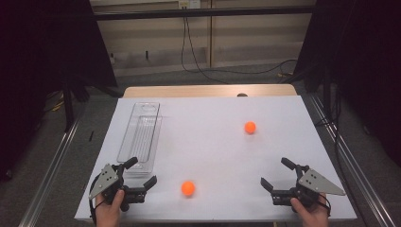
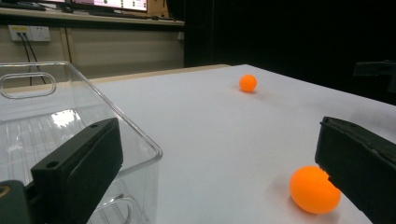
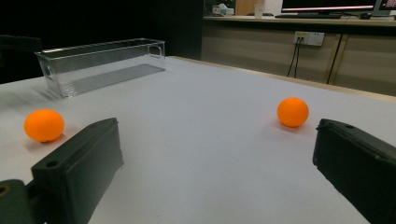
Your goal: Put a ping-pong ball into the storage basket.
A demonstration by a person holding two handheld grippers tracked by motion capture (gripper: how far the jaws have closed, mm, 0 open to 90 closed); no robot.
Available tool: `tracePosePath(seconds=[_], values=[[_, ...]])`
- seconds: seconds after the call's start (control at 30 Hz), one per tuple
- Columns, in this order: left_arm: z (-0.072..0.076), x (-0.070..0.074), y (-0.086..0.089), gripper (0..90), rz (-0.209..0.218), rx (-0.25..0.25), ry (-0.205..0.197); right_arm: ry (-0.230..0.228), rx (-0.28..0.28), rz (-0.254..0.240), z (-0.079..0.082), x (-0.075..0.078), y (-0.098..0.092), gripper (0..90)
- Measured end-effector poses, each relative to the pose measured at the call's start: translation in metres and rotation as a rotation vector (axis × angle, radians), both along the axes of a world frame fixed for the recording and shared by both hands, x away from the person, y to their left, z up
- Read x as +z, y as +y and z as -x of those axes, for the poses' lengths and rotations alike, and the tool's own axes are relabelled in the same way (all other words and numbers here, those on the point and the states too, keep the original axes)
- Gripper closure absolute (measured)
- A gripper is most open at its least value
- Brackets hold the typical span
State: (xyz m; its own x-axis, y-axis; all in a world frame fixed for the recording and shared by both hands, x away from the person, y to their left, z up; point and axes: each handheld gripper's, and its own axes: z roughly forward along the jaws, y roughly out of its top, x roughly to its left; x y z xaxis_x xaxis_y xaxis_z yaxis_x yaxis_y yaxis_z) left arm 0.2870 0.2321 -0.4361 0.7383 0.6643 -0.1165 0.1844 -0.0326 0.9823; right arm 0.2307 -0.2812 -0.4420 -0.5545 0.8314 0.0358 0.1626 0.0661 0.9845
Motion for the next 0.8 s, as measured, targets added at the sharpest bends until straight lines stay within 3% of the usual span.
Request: tracePosePath(seconds=[0.23, 0.5, 0.8], values=[[0.001, 0.0, -0.003, 1.0, -0.029, -0.033, 0.002, 0.002, -0.001, -0.003, -0.001, 0.0, 0.0, 0.8], [0.003, 0.002, -0.008, 0.9, -0.014, -0.063, 0.015, 0.001, 0.008, -0.004, -0.002, 0.0, 0.001, 1.0], [0.003, 0.004, -0.015, 1.0, -0.036, -0.112, 0.025, 0.002, 0.011, -0.01, -0.002, 0.0, 0.001, 1.0]])
